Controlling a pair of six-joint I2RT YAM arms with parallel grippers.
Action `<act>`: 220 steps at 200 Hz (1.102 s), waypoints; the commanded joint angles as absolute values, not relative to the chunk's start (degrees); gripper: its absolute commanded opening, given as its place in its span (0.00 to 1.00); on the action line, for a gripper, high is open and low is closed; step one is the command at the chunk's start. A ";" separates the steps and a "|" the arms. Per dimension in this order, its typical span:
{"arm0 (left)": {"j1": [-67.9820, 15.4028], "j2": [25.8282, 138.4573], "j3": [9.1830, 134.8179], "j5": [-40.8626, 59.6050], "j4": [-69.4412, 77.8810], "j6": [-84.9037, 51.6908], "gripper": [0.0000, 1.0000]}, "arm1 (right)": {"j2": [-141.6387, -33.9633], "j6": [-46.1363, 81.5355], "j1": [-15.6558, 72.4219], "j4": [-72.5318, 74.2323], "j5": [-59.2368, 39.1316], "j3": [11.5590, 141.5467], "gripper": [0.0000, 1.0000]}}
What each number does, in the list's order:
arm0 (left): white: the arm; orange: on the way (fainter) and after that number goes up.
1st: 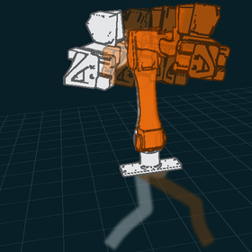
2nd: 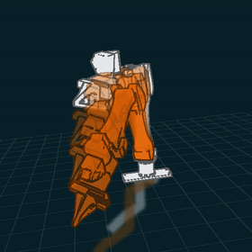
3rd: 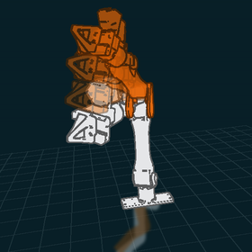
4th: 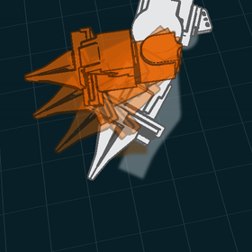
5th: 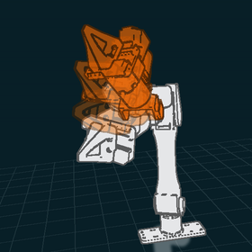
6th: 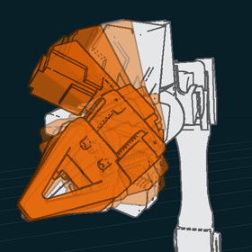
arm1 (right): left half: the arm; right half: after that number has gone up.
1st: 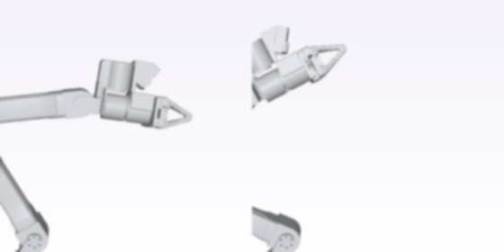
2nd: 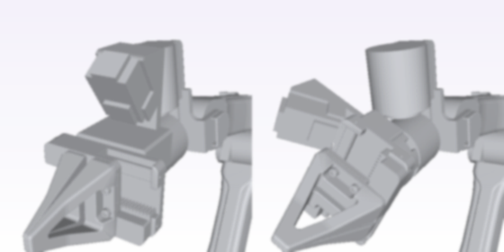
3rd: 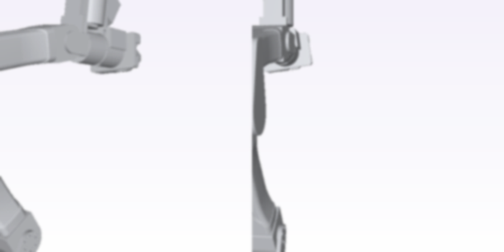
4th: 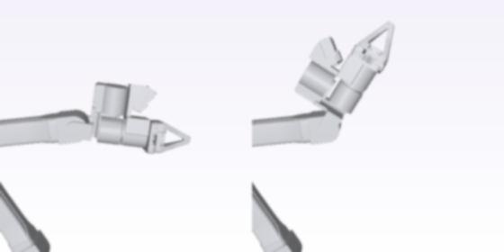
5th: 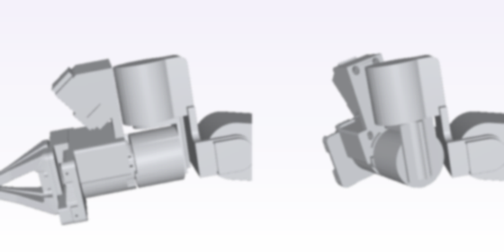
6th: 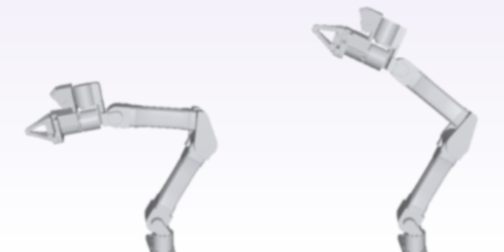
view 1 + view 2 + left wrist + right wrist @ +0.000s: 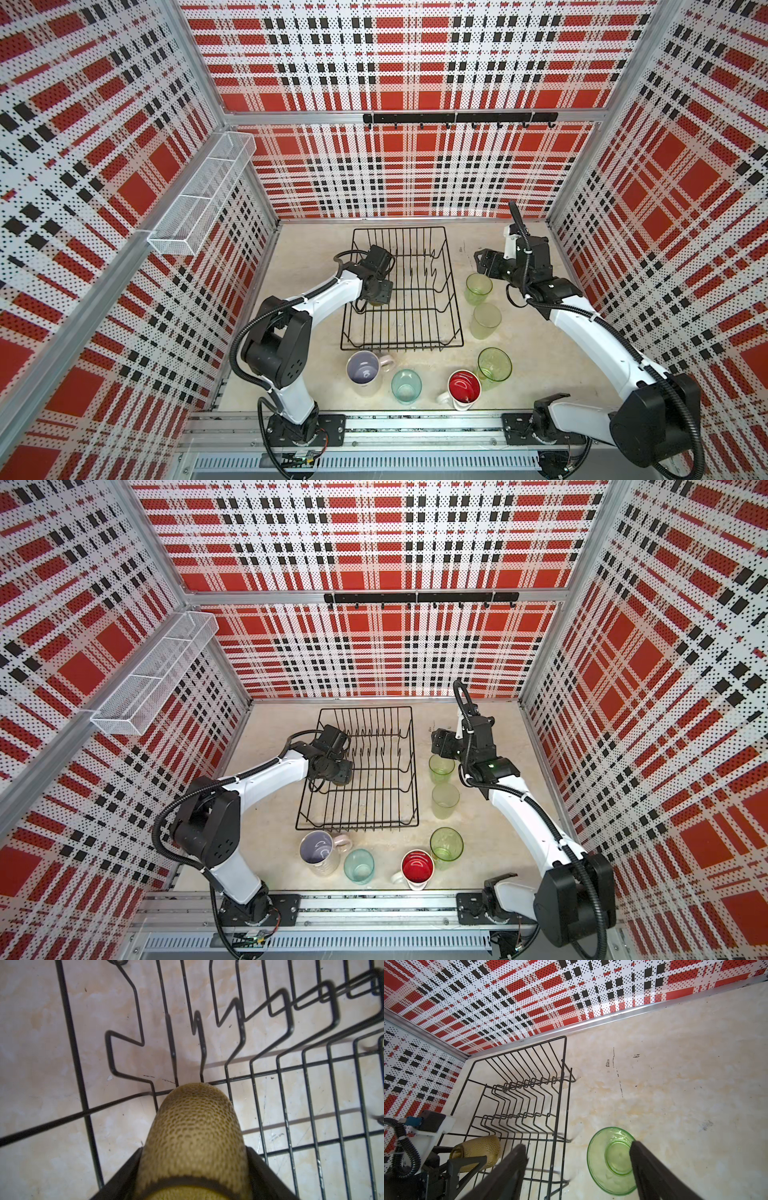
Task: Load the cups into the dish rack
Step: 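Lower the amber glass into the rack with the left gripper and release, then withdraw the left gripper while the right gripper moves to a pale green glass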
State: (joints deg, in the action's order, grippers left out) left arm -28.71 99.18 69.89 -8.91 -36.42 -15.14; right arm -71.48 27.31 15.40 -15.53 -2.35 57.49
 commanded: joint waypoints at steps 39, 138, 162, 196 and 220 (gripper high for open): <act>-29.62 96.69 72.74 -9.49 -36.87 -15.60 0.90 | -72.60 26.46 15.21 -17.20 -3.58 59.51 0.82; -25.93 79.48 75.52 -12.86 -26.89 -16.05 0.95 | -78.81 24.63 15.44 -19.68 -5.74 61.18 0.80; -21.18 73.30 67.03 -11.03 -15.14 -20.69 0.99 | -79.63 23.79 14.89 -17.89 -3.43 60.05 0.81; -12.38 67.66 56.63 -3.59 -2.46 -27.50 0.99 | -79.97 23.55 10.02 -18.54 -3.38 60.75 0.81; -9.17 67.22 55.93 0.21 -2.13 -28.74 0.99 | -78.81 23.79 2.23 -18.17 -7.14 59.86 0.81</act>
State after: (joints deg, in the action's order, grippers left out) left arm -11.68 68.34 56.31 -5.30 -8.67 -25.28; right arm -79.92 24.05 8.58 -18.87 -5.19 60.38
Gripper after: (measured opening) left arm 0.993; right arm 0.808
